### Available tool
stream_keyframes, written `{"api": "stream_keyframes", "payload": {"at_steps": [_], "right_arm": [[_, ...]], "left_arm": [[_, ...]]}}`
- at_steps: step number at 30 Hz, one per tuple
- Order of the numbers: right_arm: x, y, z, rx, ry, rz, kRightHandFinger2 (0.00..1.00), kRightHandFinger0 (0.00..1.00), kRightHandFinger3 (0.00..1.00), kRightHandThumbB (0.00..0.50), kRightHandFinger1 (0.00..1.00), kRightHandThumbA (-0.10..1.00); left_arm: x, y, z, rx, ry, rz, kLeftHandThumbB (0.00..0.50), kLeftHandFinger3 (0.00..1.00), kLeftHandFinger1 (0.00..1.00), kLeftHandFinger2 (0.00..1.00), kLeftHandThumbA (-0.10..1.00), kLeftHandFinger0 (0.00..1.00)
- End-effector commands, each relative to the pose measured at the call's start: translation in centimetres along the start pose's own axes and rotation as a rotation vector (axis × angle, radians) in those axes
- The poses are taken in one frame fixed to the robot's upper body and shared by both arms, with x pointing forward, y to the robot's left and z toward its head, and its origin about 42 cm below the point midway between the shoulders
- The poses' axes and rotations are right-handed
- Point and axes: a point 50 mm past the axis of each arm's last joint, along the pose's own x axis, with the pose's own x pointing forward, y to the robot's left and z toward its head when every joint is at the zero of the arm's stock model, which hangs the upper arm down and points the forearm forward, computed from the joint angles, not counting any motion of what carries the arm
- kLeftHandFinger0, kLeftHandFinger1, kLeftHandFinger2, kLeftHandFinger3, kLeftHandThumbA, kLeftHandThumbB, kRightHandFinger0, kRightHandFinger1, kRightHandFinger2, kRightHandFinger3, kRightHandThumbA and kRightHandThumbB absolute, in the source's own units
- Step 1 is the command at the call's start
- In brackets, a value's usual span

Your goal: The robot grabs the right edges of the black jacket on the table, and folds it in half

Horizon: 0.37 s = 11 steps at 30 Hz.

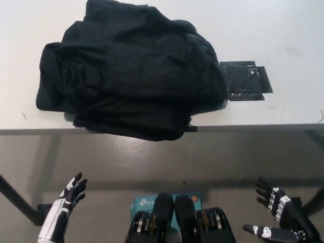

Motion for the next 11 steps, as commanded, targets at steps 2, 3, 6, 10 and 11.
{"api": "stream_keyframes", "payload": {"at_steps": [2,3,6,10,11], "right_arm": [[0.72,-0.4,0.98,-0.056,-0.103,-0.021,1.0,1.0,1.0,0.162,1.0,1.0],[0.51,-0.53,0.77,-0.062,-0.096,-0.025,1.0,1.0,1.0,0.155,1.0,1.0],[0.11,-0.63,0.33,-0.067,-0.09,-0.018,1.0,1.0,1.0,0.097,1.0,1.0],[0.8,-0.57,0.44,-0.055,-0.097,-0.008,1.0,1.0,1.0,0.108,1.0,1.0],[0.69,-0.51,0.4,-0.055,-0.095,-0.006,1.0,1.0,1.0,0.108,1.0,1.0]], "left_arm": [[0.12,0.74,0.88,-0.016,-0.084,0.008,0.138,1.0,1.0,1.0,1.0,1.0],[-0.02,0.55,0.8,-0.021,-0.083,0.007,0.128,1.0,1.0,1.0,1.0,1.0],[-0.51,0.5,0.46,-0.018,-0.076,0.011,0.115,1.0,1.0,1.0,1.0,1.0],[-0.57,0.89,0.41,0.009,-0.069,0.02,0.129,1.0,1.0,1.0,1.0,1.0],[-0.72,0.89,0.37,0.016,-0.067,0.017,0.129,1.0,1.0,1.0,1.0,1.0]]}}
